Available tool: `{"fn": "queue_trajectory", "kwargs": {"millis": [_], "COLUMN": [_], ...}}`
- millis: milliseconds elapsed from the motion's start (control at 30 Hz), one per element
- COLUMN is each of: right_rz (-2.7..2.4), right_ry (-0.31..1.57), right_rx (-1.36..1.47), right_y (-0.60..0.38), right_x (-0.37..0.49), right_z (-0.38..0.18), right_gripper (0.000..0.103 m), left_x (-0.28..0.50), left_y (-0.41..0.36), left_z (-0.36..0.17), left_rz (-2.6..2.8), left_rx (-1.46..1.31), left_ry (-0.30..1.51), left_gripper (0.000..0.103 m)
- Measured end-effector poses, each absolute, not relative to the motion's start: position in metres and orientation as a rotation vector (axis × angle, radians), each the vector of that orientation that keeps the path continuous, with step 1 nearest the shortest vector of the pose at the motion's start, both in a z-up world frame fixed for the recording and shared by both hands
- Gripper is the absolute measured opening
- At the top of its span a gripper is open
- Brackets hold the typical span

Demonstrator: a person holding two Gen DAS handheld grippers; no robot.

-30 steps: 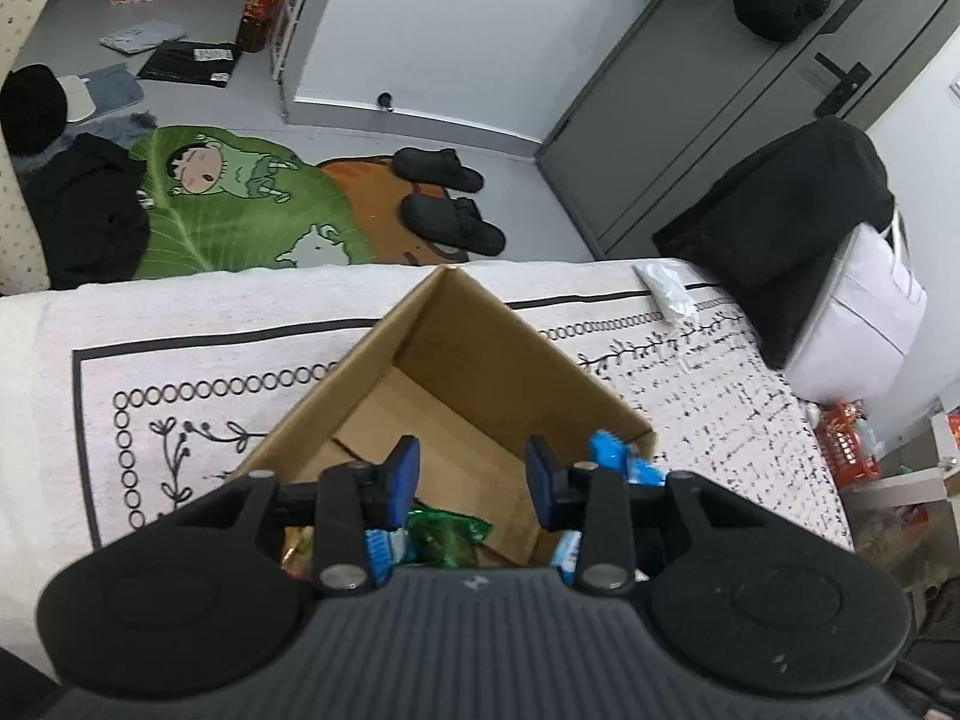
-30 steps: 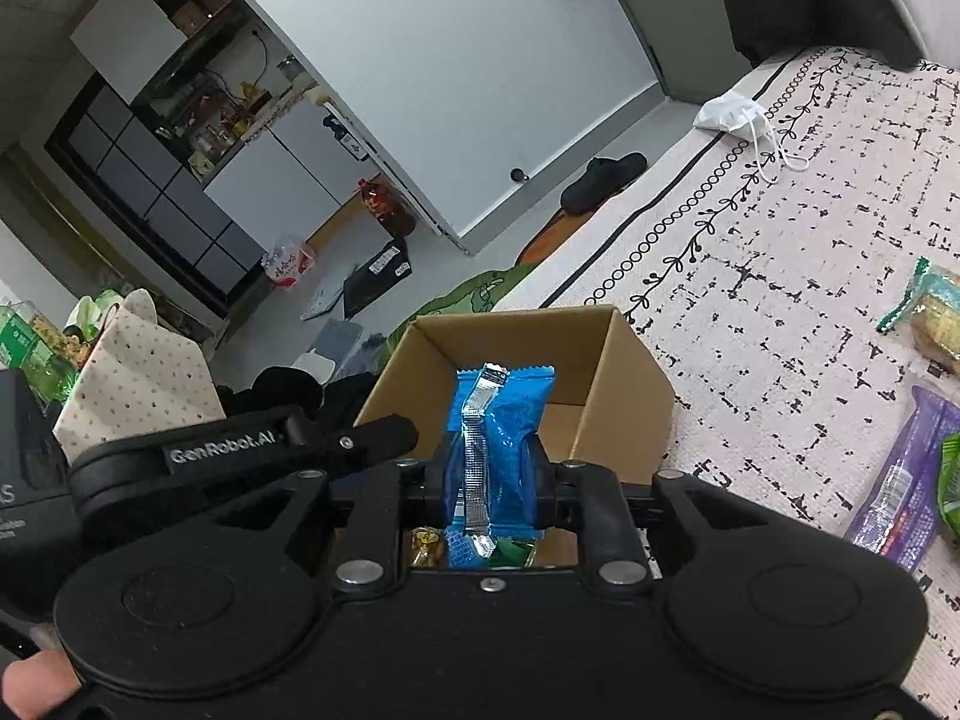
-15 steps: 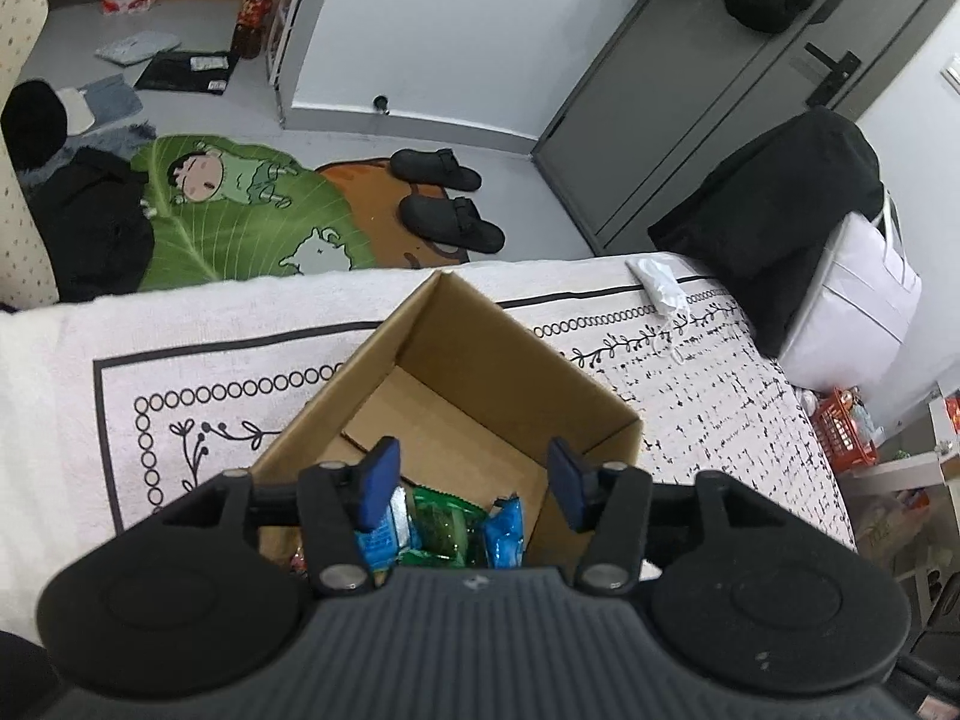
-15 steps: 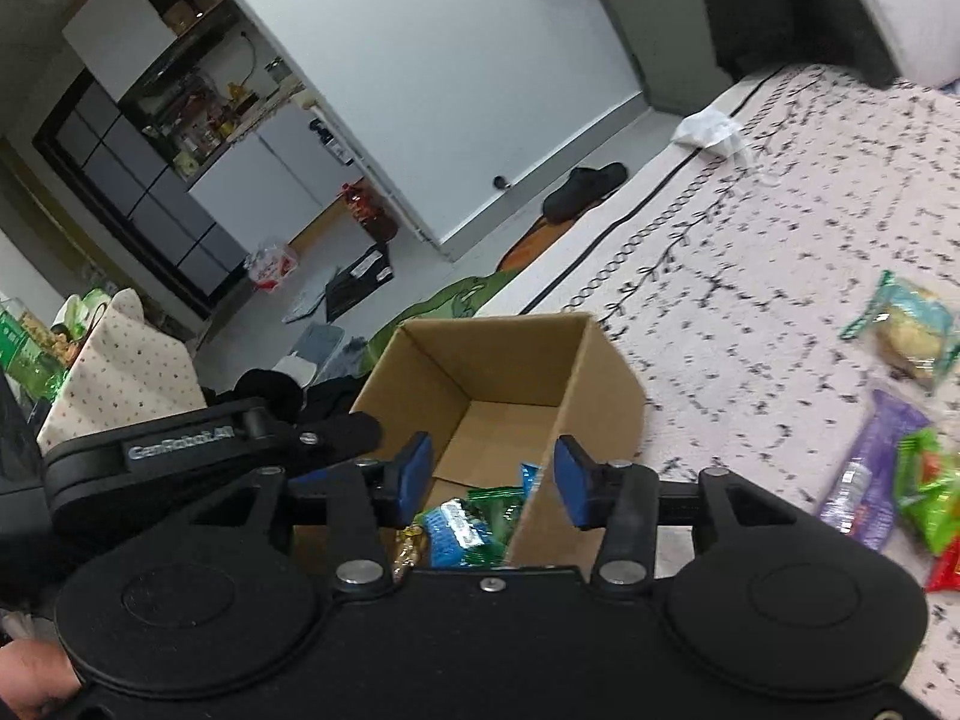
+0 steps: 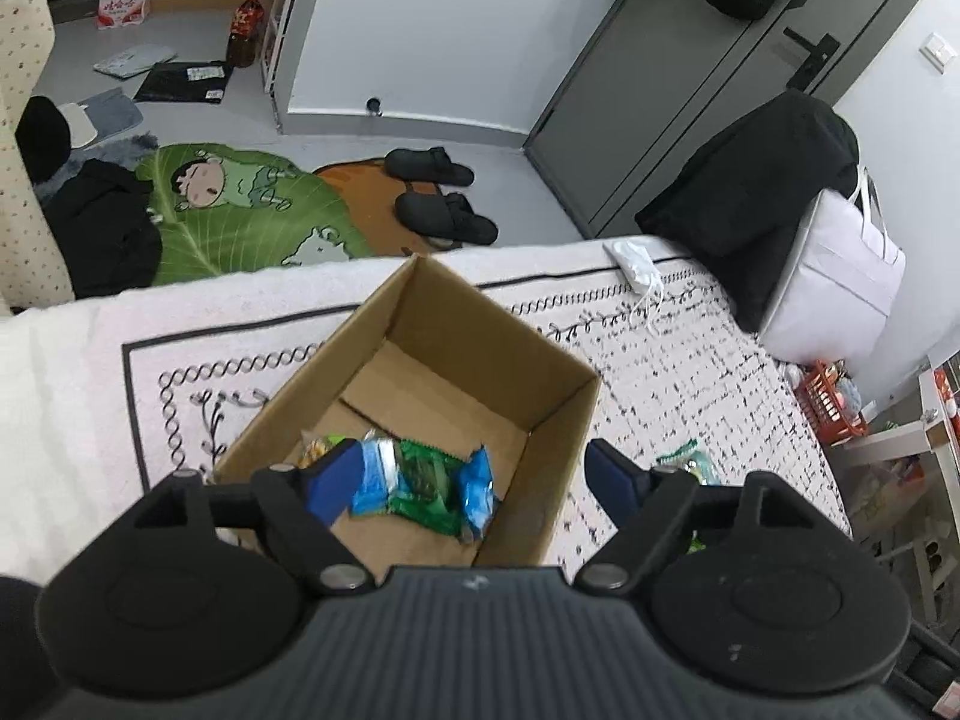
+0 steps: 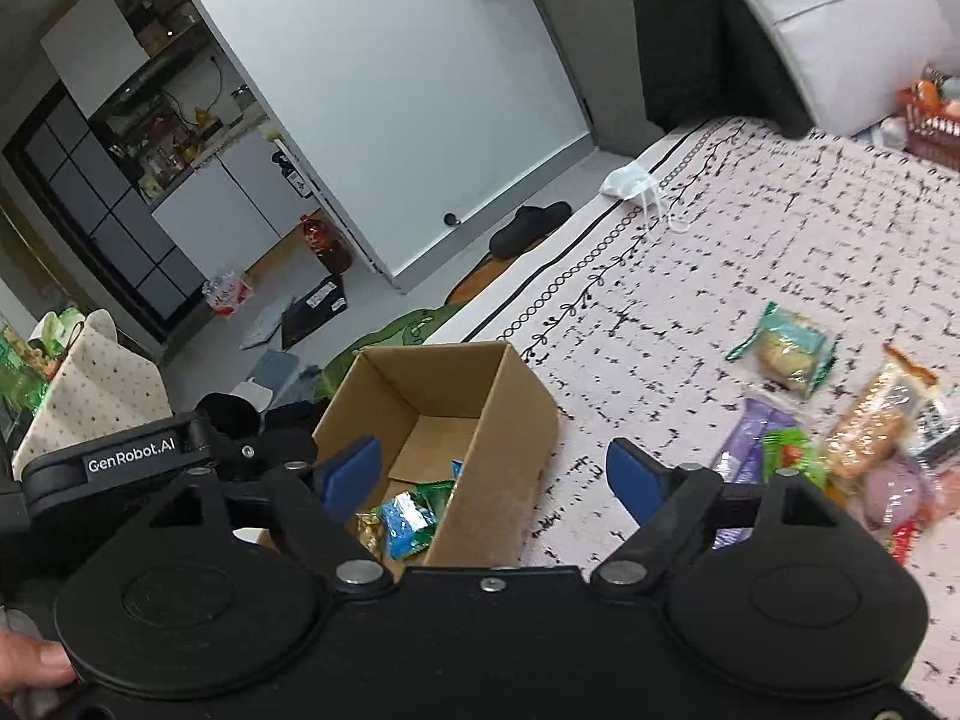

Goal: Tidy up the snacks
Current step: 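Move both grippers back toward the remaining snack pile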

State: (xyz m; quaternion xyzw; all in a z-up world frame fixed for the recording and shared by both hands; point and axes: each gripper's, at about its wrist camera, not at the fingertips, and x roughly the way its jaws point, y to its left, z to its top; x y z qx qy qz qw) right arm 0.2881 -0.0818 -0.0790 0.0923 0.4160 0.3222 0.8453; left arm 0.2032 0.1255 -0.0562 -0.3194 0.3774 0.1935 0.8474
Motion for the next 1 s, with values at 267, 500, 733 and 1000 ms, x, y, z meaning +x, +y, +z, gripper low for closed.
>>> {"fn": "queue_trajectory", "kwargs": {"millis": [267, 500, 733, 1000], "right_rz": [0.646, 0.616, 0.568, 0.514], "right_ry": [0.853, 0.797, 0.764, 0.757], "right_rx": [0.161, 0.142, 0.151, 0.243], "right_y": [-0.100, -0.121, -0.144, -0.190], "right_x": [0.278, 0.274, 0.275, 0.289], "right_z": [-0.065, -0.050, -0.036, -0.027], "right_gripper": [0.100, 0.100, 0.100, 0.100], "left_x": [0.188, 0.188, 0.186, 0.182], "left_y": [0.107, 0.088, 0.065, 0.036], "left_z": [-0.045, -0.034, -0.013, 0.008], "left_rz": [0.411, 0.378, 0.345, 0.358], "left_rx": [-0.651, -0.639, -0.586, -0.525], "left_ry": [0.789, 0.781, 0.779, 0.778], "left_gripper": [0.097, 0.103, 0.103, 0.103]}}
